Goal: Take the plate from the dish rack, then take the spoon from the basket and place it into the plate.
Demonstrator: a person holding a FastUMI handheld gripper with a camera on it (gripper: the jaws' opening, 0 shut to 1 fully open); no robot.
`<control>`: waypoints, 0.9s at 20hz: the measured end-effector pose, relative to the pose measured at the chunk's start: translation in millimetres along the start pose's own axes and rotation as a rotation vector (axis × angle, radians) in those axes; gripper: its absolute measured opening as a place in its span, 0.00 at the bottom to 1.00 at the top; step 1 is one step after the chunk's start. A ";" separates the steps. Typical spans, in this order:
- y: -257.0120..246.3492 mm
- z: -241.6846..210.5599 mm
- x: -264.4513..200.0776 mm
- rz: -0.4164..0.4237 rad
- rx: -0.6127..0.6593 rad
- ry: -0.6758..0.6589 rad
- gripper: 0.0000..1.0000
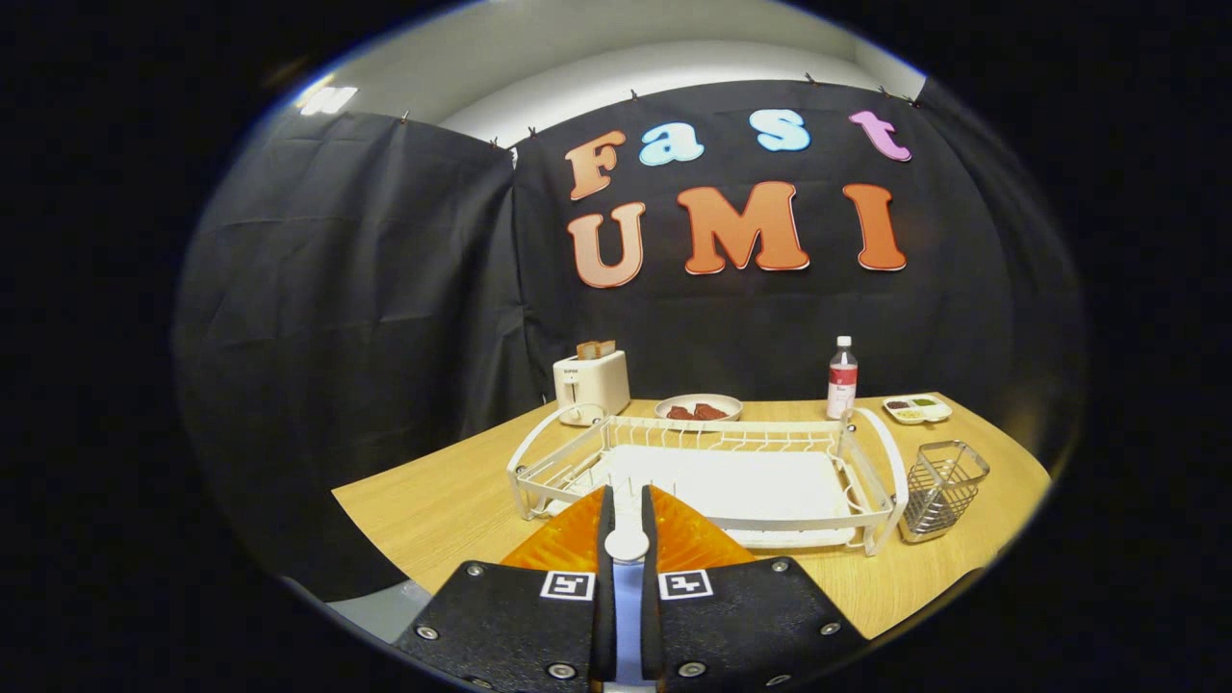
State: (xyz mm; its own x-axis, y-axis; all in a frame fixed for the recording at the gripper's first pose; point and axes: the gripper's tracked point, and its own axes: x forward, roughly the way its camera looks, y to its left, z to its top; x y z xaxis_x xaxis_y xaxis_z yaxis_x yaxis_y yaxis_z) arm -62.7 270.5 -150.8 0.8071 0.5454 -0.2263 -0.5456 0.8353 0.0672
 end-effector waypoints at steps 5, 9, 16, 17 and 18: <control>7.9 -16.7 16.9 0.036 -0.003 0.045 0.10; 5.2 -21.4 17.4 0.038 0.000 0.057 0.11; -16.7 -20.8 15.2 -0.026 0.033 0.067 0.42; -21.1 -19.0 13.4 -0.037 0.035 0.062 0.48; -25.9 -16.3 11.1 -0.048 0.038 0.057 0.57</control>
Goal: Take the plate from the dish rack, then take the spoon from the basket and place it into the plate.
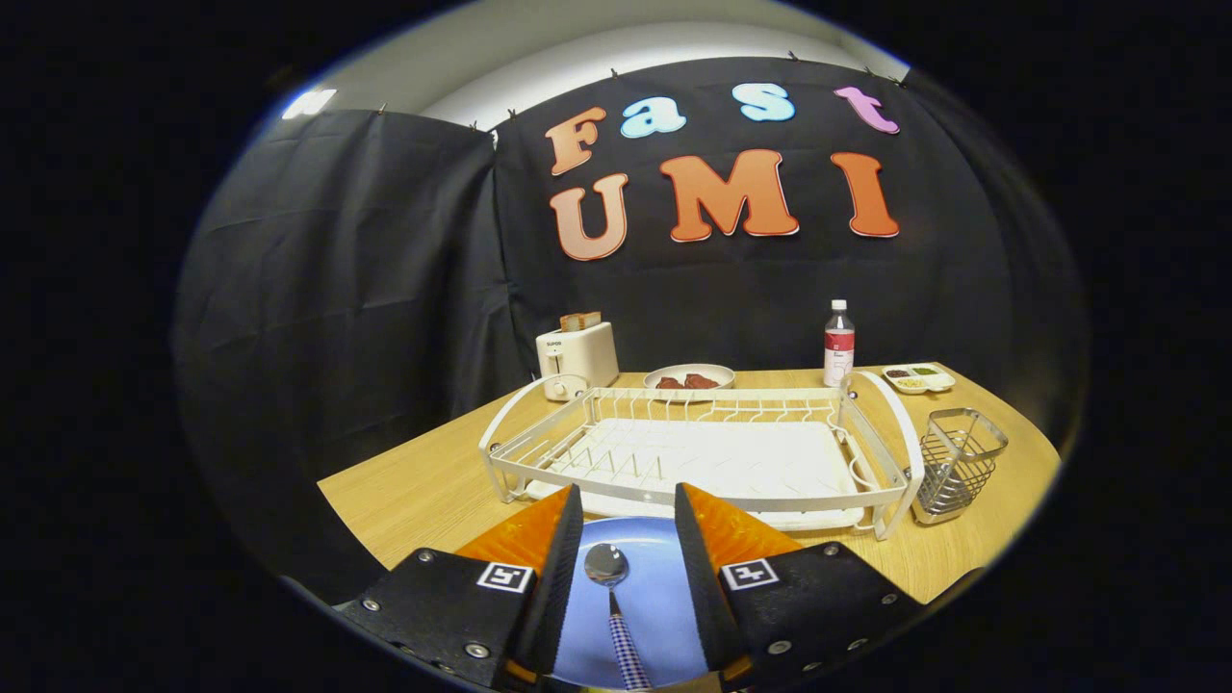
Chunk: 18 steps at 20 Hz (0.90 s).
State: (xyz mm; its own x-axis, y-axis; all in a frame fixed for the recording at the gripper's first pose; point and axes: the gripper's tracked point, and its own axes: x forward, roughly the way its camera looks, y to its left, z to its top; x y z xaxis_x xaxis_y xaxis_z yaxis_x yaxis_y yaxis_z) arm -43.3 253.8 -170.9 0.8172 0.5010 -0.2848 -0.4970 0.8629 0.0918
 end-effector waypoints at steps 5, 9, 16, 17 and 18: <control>-34.6 23.0 -17.9 -0.073 -0.002 -0.027 0.75; -76.4 55.9 -39.7 -0.169 0.007 -0.079 0.90; -156.9 100.1 -99.4 -0.361 -0.031 -0.172 0.97; -166.2 99.8 -104.8 -0.384 -0.034 -0.176 0.97; -176.2 98.2 -110.1 -0.411 -0.036 -0.176 0.97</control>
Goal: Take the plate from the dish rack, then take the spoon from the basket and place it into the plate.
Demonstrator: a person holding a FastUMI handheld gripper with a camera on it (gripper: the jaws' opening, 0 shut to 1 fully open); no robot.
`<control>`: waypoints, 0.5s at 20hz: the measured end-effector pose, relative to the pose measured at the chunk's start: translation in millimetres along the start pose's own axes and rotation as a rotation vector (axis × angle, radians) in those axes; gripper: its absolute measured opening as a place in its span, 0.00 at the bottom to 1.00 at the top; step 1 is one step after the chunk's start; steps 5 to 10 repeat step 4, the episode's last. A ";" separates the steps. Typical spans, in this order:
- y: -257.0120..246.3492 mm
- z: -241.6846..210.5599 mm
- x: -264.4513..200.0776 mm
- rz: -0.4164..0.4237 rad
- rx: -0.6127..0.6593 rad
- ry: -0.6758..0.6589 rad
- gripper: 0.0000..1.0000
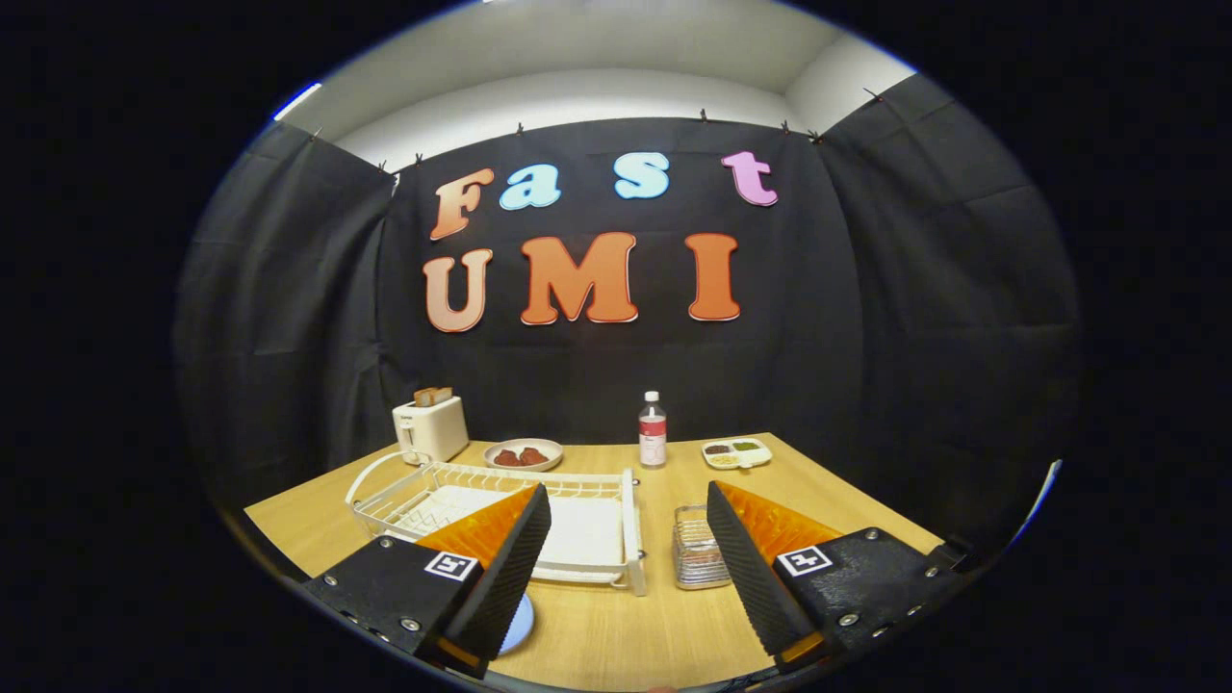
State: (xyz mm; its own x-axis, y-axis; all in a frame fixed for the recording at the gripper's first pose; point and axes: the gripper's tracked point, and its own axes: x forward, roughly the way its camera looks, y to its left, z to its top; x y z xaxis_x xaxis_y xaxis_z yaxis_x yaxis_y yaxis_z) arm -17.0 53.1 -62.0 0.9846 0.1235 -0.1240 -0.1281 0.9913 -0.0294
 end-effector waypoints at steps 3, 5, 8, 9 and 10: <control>-13.6 -8.6 -6.3 -0.028 0.021 0.010 0.97; -14.6 -11.6 -7.8 -0.027 0.034 0.016 0.97; -14.6 -11.6 -7.8 -0.027 0.034 0.016 0.97; -14.6 -11.6 -7.8 -0.027 0.034 0.016 0.97; -14.6 -11.6 -7.8 -0.027 0.034 0.016 0.97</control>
